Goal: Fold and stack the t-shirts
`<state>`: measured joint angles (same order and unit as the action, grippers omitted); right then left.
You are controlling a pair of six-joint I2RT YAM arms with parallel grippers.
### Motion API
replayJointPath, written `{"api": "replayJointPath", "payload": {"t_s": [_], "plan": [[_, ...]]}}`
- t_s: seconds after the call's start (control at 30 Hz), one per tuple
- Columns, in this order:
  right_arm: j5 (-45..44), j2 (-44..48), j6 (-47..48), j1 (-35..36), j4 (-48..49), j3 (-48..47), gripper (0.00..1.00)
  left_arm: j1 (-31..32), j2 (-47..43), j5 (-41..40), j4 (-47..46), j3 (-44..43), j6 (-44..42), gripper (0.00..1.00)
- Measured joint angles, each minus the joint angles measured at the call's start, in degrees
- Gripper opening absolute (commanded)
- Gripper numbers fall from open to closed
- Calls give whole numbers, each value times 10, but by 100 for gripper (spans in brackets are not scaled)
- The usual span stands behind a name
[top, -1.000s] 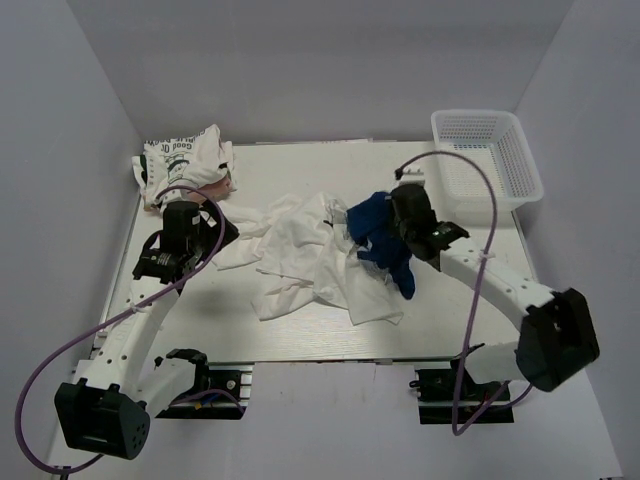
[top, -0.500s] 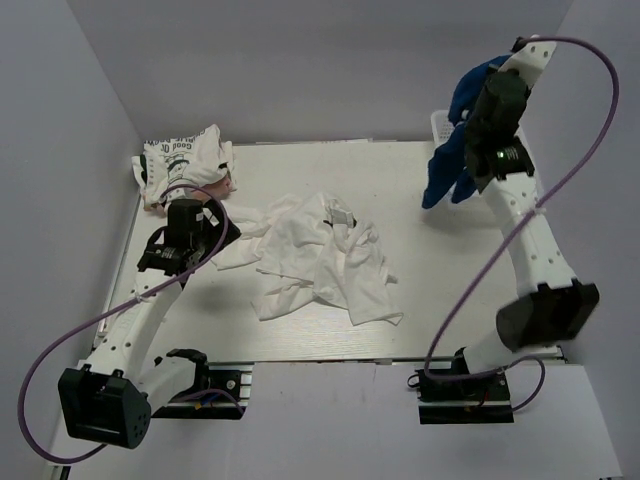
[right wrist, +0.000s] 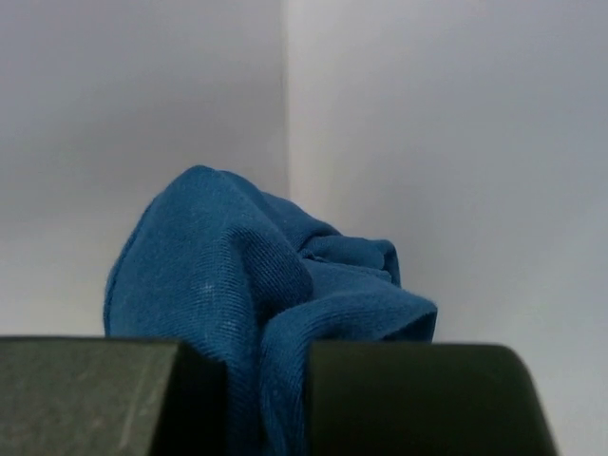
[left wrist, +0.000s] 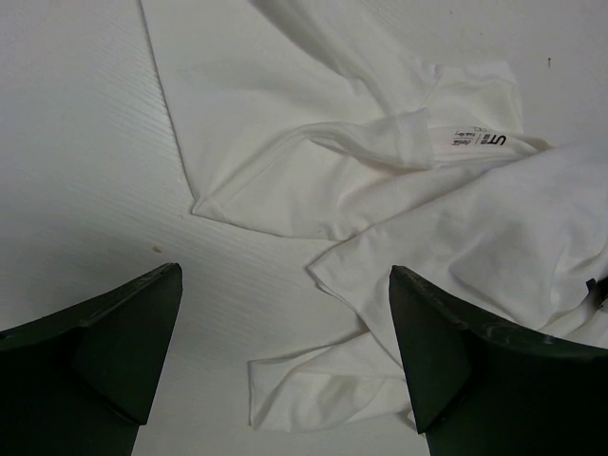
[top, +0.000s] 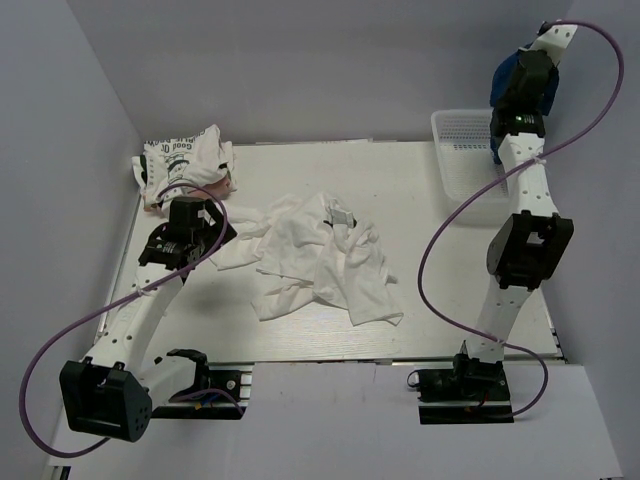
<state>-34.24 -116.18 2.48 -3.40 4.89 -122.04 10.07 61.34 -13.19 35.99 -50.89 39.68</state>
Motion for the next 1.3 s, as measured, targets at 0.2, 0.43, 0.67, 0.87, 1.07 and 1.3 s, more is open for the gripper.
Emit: {"api": "replayJointPath", "payload": {"t_s": [0.2,0.43,0.67,0.87,1.07,1.3], "plan": [[103,12,-44,-20,3,155,26,-1,9,-8,4,-7,1,100],[154,-17,-111,-30,-129,180,90,0,27,-8,14,-19,5,100],[257,102,-77,24,-202,248,90,2,23,-7,13,-6,13,100],[327,253,-56,220,-200,401,90,1,7,3,12,23,17,100],[333,260,-87,339,-183,553,90,2,-5,10,3,29,17,100],[359,171,-99,395,-178,585,45,2,-23,23,-6,45,17,100]]}}
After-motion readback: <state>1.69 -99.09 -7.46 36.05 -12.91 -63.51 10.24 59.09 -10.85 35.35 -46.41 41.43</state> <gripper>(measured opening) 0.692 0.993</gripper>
